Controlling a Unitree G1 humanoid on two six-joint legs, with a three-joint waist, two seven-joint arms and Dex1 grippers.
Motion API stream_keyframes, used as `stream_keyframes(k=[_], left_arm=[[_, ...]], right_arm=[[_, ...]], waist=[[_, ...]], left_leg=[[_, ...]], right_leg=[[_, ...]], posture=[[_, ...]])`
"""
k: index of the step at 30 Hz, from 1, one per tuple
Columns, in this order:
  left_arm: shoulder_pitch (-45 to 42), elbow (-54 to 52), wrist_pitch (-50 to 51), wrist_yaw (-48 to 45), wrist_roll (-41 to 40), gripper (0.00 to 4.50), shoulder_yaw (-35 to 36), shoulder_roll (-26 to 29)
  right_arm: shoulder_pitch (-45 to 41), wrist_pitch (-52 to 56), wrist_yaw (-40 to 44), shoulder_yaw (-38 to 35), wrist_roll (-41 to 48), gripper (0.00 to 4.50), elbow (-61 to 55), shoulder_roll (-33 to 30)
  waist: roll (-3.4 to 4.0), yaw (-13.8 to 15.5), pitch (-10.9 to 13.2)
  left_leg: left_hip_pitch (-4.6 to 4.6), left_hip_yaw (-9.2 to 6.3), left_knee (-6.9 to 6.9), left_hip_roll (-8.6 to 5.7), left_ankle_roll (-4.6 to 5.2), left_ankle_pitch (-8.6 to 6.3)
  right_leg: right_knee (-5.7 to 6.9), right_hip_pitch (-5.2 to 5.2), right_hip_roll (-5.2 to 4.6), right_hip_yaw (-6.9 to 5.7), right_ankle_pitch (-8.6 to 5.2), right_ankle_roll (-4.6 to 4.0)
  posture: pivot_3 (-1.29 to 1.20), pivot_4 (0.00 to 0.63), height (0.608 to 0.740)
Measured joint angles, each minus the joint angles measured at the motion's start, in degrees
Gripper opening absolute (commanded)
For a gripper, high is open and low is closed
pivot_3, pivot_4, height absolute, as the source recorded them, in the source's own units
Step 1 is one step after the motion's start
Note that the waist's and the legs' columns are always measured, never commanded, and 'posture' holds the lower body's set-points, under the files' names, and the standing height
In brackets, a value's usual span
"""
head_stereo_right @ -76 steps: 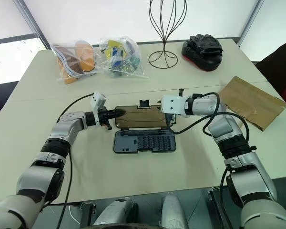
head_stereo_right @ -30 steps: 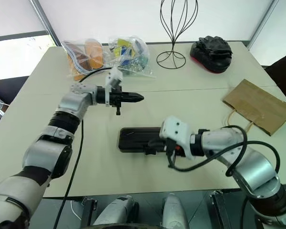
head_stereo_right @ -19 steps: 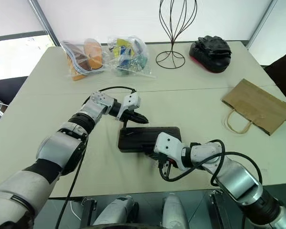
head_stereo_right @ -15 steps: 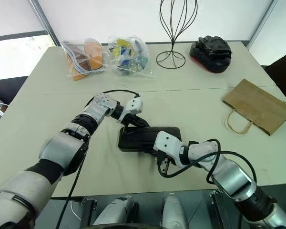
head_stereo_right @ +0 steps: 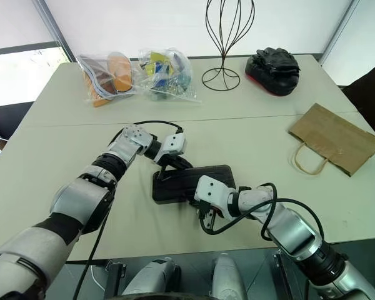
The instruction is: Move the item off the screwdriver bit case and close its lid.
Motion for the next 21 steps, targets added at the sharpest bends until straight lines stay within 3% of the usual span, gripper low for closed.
stream_keyframes(k=[7, 10, 13, 16, 21], left_arm=[[-0.3, 0.27, -1.78, 2.67, 0.97, 0.0, 0.55, -0.56], [-0.95, 1.9, -1.9, 6.75, 0.28, 0.0, 2.56, -2.9], [-2.14, 3.92, -1.24, 11.33, -0.71, 0.0, 5.07, -2.49], [-4.72, 5.22, 1.24, 14.48, -3.28, 0.0, 9.88, 1.63], [-5.93, 0.97, 6.67, 13.94, -10.81, 0.0, 18.63, 7.92]], right_arm=[[-0.88, 0.64, 0.57, 0.15, 0.14, 0.04, 0.48, -0.04], [0.35, 6.3, 0.74, -3.94, 2.91, 0.04, -3.27, -1.51], [2.27, 13.92, 0.42, -13.5, 9.58, 0.04, -12.7, -2.2], [5.05, 23.3, 0.32, -25.58, 20.6, 0.04, -22.49, -2.3], [2.37, 31.49, -4.99, -41.8, 36.56, 0.04, -24.21, 2.86]], waist=[[-0.08, -0.17, -0.18], [-0.09, 1.11, -0.16], [-0.13, 0.98, -0.13], [-0.2, 0.57, -0.07], [-0.2, 0.43, -0.07]], left_leg=[[0.21, -0.11, 0.03, -0.02, 0.0, 0.0], [0.05, -0.27, 0.25, -0.14, 0.01, 0.0], [-0.17, -0.32, 0.36, -0.15, 0.01, 0.0], [-0.24, -0.34, 0.27, -0.05, 0.0, 0.0], [-0.18, -0.31, 0.21, -0.05, 0.0, 0.0]], right_leg=[[-0.03, 0.31, 0.0, -0.01, 0.0, 0.0], [-0.04, 0.31, -0.04, 0.01, 0.0, 0.0], [-0.03, 0.17, -0.04, 0.03, 0.0, 0.0], [0.04, 0.02, -0.07, 0.03, 0.0, 0.0], [0.05, 0.04, -0.07, 0.02, 0.0, 0.0]], posture=[[0.0, 0.15, 0.74], [0.0, 0.15, 0.74], [0.0, 0.15, 0.74], [0.0, 0.15, 0.74], [0.0, 0.15, 0.74]])
